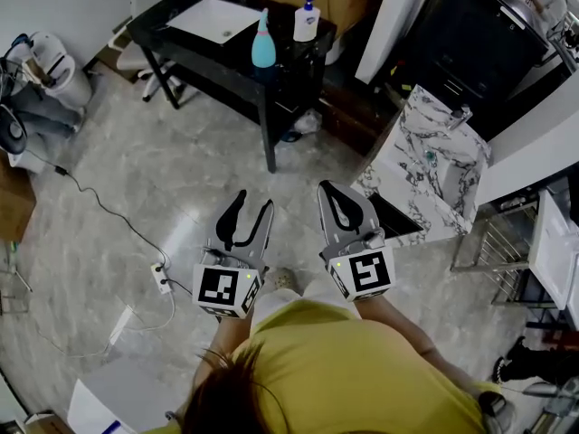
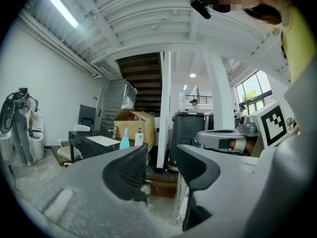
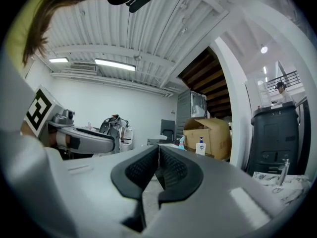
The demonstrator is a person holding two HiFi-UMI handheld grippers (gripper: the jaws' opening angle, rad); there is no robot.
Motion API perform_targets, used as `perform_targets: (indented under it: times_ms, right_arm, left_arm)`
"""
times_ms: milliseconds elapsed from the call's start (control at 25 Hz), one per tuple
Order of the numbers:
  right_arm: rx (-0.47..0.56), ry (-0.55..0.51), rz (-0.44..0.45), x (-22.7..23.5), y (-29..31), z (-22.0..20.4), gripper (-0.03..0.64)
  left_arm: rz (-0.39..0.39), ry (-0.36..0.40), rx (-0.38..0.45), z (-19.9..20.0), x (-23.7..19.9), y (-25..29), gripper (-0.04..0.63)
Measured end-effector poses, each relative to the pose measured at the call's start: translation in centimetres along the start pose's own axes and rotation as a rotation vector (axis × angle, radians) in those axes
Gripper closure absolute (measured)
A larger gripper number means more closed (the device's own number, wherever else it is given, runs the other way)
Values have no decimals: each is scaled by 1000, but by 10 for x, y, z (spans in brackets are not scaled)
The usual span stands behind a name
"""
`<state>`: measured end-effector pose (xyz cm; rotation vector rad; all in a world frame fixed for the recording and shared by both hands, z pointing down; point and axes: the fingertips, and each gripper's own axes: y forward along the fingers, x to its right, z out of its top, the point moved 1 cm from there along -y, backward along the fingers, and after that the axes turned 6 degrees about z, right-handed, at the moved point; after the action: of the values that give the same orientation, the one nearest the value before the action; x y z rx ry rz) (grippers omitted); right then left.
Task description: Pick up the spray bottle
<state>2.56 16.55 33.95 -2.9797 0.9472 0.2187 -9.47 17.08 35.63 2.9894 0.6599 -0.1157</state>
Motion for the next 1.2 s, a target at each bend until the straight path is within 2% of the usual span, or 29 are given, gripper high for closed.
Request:
perform_targets:
  times_ms: [200, 600, 760, 1200]
  right_arm:
    - [-17, 26, -11, 3, 20, -7, 609]
    - [4, 4, -15, 22, 66, -6, 609]
    - [20, -3, -9, 46, 97, -9, 609]
    - [13, -7, 36, 146, 219, -19, 609]
  left_arm:
    - [-2, -19, 1, -1, -18, 10, 403]
    - [-15, -28, 17, 1, -46, 50, 403]
    - [-23, 0, 31, 0, -57, 87, 403]
    - [26, -15, 15, 11, -104, 226, 391]
